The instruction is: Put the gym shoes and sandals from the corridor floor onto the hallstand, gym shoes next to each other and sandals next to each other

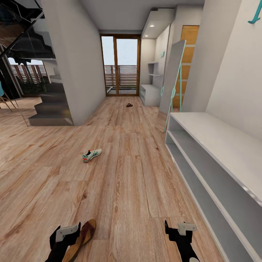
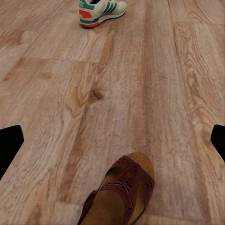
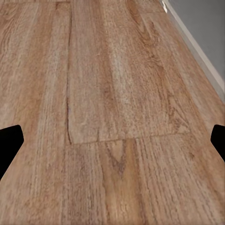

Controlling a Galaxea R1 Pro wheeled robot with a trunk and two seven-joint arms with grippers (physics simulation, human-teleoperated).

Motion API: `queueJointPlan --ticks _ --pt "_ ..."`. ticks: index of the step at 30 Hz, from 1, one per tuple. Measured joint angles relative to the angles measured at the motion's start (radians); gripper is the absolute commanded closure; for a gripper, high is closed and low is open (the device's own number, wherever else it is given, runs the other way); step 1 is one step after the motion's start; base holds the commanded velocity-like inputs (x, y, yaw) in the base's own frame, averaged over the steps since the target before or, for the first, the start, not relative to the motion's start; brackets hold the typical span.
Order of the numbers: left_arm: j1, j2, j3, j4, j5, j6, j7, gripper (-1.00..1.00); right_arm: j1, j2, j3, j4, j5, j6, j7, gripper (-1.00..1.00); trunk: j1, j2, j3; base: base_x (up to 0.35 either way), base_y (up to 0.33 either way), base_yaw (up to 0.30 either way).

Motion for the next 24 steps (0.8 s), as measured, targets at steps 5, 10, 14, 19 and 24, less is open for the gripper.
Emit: queueJointPlan --ticks 5,10,14,19,24 --pt "0.0 0.001 -0.001 0.0 0.0 0.0 0.0 -1.0 0.0 0.0 0.0 0.0 0.0 0.0 0.0 -1.0 0.0 0.0 0.0 0.0 0.0 0.0" --pt "0.0 0.002 -0.001 0.0 0.0 0.0 0.0 -1.0 0.0 0.0 -0.001 0.001 -0.002 0.0 0.0 -1.0 0.0 0.0 0.0 0.0 0.0 0.0" --pt "0.0 0.002 -0.001 0.0 0.0 0.0 -0.001 -1.0 0.0 0.0 -0.001 -0.001 -0.003 0.0 0.0 -1.0 0.0 0.0 0.0 0.0 0.0 0.0" --pt "0.0 0.003 -0.002 0.0 0.0 0.0 -0.001 -1.0 0.0 0.0 0.0 -0.001 -0.003 0.001 0.0 -1.0 0.0 0.0 0.0 0.0 0.0 0.0" --pt "0.0 0.003 -0.003 0.0 0.0 0.0 -0.001 -1.0 0.0 0.0 -0.001 0.0 -0.003 0.001 0.0 -1.0 0.0 0.0 -0.001 0.0 0.0 0.0"
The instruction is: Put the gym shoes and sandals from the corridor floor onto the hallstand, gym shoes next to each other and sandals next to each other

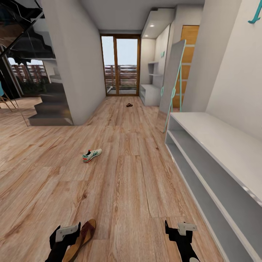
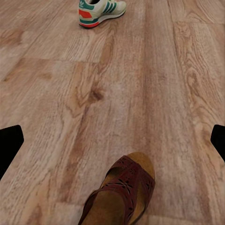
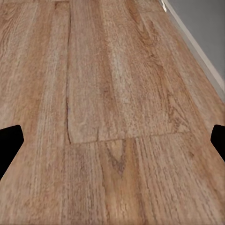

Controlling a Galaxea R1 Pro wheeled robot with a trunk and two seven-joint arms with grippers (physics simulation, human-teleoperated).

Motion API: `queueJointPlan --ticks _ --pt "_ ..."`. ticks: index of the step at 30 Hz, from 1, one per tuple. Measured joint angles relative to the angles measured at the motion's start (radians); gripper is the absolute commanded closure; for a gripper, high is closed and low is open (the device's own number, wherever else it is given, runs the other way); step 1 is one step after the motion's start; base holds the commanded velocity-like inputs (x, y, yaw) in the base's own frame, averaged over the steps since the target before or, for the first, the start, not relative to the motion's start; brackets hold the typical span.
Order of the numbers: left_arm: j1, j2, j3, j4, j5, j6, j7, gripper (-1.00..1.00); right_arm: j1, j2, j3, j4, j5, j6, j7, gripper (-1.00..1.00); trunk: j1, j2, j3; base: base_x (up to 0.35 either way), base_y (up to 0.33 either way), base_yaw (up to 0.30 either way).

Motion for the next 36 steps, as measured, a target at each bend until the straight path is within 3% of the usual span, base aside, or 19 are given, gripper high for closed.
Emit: queueJointPlan --ticks 21,28,32,33,34,36 --pt "0.0 -0.001 0.0 0.0 0.0 0.0 0.0 -1.0 0.0 0.001 0.001 -0.004 0.0 0.0 0.0 -1.0 0.0 0.0 -0.026 0.0 0.0 0.0" --pt "0.003 0.0 0.0 -0.017 0.003 0.003 -0.006 -1.0 0.01 -0.002 0.002 -0.05 0.0 -0.001 0.002 -1.0 0.0 0.0 -0.035 0.0 0.0 0.0" --pt "0.014 0.001 -0.001 -0.078 0.006 0.012 -0.012 -1.0 0.091 -0.006 0.0 -0.195 0.0 0.002 0.003 -1.0 0.0 0.0 -0.036 0.0 0.0 0.0" --pt "0.033 0.002 -0.002 -0.127 0.008 0.023 -0.015 -1.0 0.154 -0.008 -0.001 -0.309 0.0 0.008 0.004 -1.0 0.0 0.0 -0.037 0.0 0.0 0.0" --pt "0.034 0.002 -0.002 -0.129 0.008 0.023 -0.015 -1.0 0.158 -0.008 -0.001 -0.314 0.0 0.008 0.004 -1.0 0.0 0.0 -0.037 0.0 0.0 0.0" --pt "0.067 0.001 -0.002 -0.197 0.011 0.046 -0.018 -1.0 0.227 -0.01 -0.002 -0.433 0.0 0.025 0.005 -1.0 0.0 0.0 -0.037 0.0 0.0 0.0"
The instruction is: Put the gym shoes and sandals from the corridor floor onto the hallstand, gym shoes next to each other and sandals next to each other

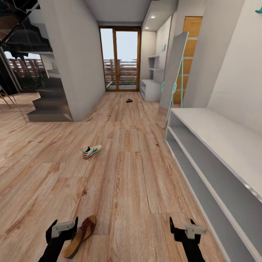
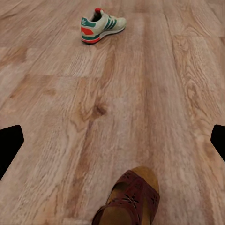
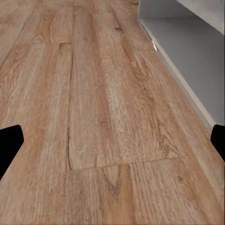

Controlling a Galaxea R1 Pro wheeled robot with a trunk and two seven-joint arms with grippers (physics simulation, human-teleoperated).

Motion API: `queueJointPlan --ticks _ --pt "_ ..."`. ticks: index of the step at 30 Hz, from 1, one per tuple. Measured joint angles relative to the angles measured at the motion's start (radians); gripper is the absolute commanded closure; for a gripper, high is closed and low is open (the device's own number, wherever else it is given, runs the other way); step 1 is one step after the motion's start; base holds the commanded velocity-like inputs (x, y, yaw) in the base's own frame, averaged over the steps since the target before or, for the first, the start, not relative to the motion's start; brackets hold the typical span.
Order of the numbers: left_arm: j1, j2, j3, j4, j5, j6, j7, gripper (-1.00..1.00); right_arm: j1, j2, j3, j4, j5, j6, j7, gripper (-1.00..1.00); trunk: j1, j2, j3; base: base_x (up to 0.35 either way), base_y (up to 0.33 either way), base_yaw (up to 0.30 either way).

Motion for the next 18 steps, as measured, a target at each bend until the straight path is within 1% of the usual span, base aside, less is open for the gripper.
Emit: queueJointPlan --ticks 1,3,4,6,7,8,9,11,12,13,14,17,18 --pt "0.001 0.0 0.0 -0.001 0.0 0.0 0.0 -1.0 0.001 0.0 0.0 -0.002 0.0 0.0 0.0 -1.0 0.0 0.0 0.0 0.0 0.0 0.0" --pt "0.044 -0.002 0.0 -0.089 0.004 0.029 -0.004 -1.0 0.065 -0.001 -0.001 -0.111 0.0 0.028 0.001 -1.0 0.0 0.0 0.0 0.0 0.0 0.0" --pt "0.045 -0.002 0.0 -0.091 0.004 0.03 -0.004 -1.0 0.067 -0.001 -0.001 -0.113 0.0 0.029 0.001 -1.0 0.0 0.0 0.0 0.0 0.0 0.0" --pt "0.092 -0.006 0.004 -0.178 0.015 0.051 -0.006 -1.0 0.114 -0.002 -0.007 -0.198 0.0 0.06 0.0 -1.0 0.0 0.0 0.0 0.0 0.0 0.0" --pt "0.112 -0.007 0.007 -0.219 0.025 0.059 -0.007 -1.0 0.13 -0.003 -0.015 -0.229 -0.001 0.074 0.0 -1.0 0.0 0.0 -0.001 0.0 0.0 0.0" --pt "0.141 -0.008 0.016 -0.289 0.06 0.07 -0.007 -1.0 0.146 -0.005 -0.045 -0.267 -0.001 0.096 0.001 -1.0 0.0 0.0 -0.001 0.0 0.0 0.0" --pt "0.142 -0.008 0.016 -0.292 0.06 0.071 -0.007 -1.0 0.147 -0.005 -0.047 -0.268 -0.001 0.097 0.001 -1.0 0.0 0.0 -0.001 0.0 0.0 0.0" --pt "0.156 -0.005 0.027 -0.344 0.105 0.08 -0.008 -1.0 0.142 -0.006 -0.087 -0.294 0.0 0.117 0.003 -1.0 0.0 0.0 -0.001 0.0 0.0 0.0" --pt "0.156 -0.005 0.027 -0.345 0.105 0.08 -0.008 -1.0 0.142 -0.006 -0.088 -0.294 0.0 0.118 0.003 -1.0 0.0 0.0 -0.001 0.0 0.0 0.0" --pt "0.155 -0.002 0.034 -0.383 0.143 0.087 -0.011 -1.0 0.127 -0.006 -0.118 -0.314 0.004 0.142 0.005 -1.0 0.0 0.0 -0.001 0.0 0.0 0.0" --pt "0.155 -0.001 0.035 -0.385 0.144 0.087 -0.011 -1.0 0.126 -0.006 -0.119 -0.315 0.004 0.143 0.005 -1.0 0.0 0.0 -0.001 0.0 0.0 0.0" --pt "0.149 0.002 0.039 -0.423 0.176 0.094 -0.015 -1.0 0.108 -0.01 -0.15 -0.341 0.005 0.187 0.007 -1.0 0.0 0.0 -0.001 0.0 0.0 0.0" --pt "0.149 0.002 0.039 -0.423 0.176 0.094 -0.015 -1.0 0.108 -0.01 -0.15 -0.342 0.005 0.187 0.007 -1.0 0.0 0.0 -0.001 0.0 0.0 0.0"
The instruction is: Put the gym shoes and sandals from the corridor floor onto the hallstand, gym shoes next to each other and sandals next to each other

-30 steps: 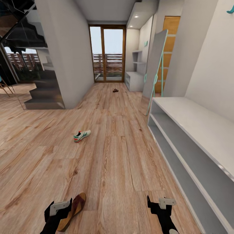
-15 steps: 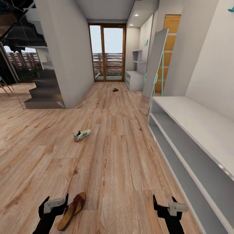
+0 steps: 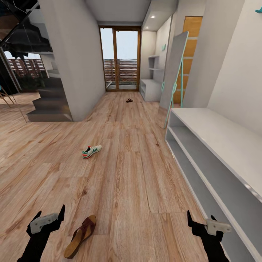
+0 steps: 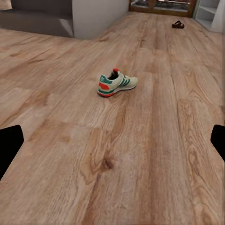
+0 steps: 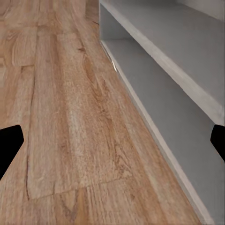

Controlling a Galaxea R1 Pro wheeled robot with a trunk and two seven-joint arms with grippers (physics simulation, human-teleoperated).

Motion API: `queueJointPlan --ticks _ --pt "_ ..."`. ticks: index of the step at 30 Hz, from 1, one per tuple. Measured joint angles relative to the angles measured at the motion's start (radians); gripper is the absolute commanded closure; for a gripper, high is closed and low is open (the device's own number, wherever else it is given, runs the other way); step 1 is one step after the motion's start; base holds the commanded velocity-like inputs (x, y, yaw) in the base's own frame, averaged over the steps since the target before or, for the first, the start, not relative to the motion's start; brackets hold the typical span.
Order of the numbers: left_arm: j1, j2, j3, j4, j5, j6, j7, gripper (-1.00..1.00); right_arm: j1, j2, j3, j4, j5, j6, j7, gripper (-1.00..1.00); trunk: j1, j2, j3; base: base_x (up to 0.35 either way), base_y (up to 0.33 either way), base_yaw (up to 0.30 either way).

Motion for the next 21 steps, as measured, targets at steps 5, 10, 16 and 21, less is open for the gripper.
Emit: queueJointPlan --ticks 5,10,16,21 --pt "-0.001 -0.009 0.002 -0.01 0.014 -0.005 -0.007 -1.0 -0.003 -0.012 -0.055 -0.028 -0.005 0.029 0.003 -1.0 0.0 0.0 0.0 0.0 0.0 0.0" --pt "0.004 -0.008 0.003 0.001 0.011 -0.012 -0.009 -1.0 0.003 -0.012 -0.092 -0.026 -0.018 0.007 0.002 -1.0 0.0 0.0 0.0 0.0 0.0 0.0" --pt "0.007 -0.012 0.005 0.054 0.008 -0.032 -0.002 -1.0 0.0 -0.006 -0.113 0.046 -0.024 -0.039 0.002 -1.0 0.0 0.0 0.0 0.0 0.0 0.0" --pt "0.006 -0.006 -0.003 0.067 -0.003 -0.056 -0.004 -1.0 -0.006 -0.005 -0.106 0.101 -0.022 -0.054 0.0 -1.0 0.0 0.0 0.0 0.0 0.0 0.0"
